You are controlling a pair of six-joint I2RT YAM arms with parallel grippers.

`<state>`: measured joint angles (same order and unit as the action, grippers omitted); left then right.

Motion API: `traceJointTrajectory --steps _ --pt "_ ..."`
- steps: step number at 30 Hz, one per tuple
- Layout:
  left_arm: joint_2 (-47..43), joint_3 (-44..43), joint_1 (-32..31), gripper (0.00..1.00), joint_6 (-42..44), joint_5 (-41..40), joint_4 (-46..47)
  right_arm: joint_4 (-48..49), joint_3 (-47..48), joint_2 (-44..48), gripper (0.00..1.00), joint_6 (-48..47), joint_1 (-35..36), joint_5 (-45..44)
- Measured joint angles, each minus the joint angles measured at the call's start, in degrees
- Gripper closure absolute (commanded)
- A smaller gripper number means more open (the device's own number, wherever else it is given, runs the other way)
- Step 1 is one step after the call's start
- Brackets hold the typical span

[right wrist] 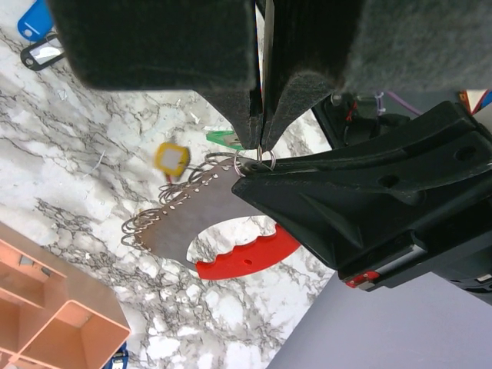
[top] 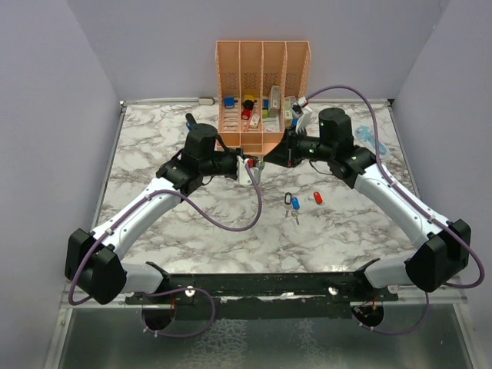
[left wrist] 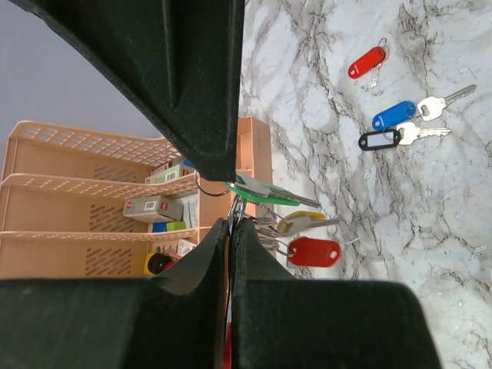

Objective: Put the keys on the keyring

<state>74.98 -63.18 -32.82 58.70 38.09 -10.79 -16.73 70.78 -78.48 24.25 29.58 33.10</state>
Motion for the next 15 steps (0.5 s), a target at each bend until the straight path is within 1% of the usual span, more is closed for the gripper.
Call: traceJointTrajectory --steps 15 --pt "0.0 0.0 -0.31 1.0 0.61 0.0 -0.44 -3.1 0.0 -0.42 0.99 0.28 -0.02 -0.02"
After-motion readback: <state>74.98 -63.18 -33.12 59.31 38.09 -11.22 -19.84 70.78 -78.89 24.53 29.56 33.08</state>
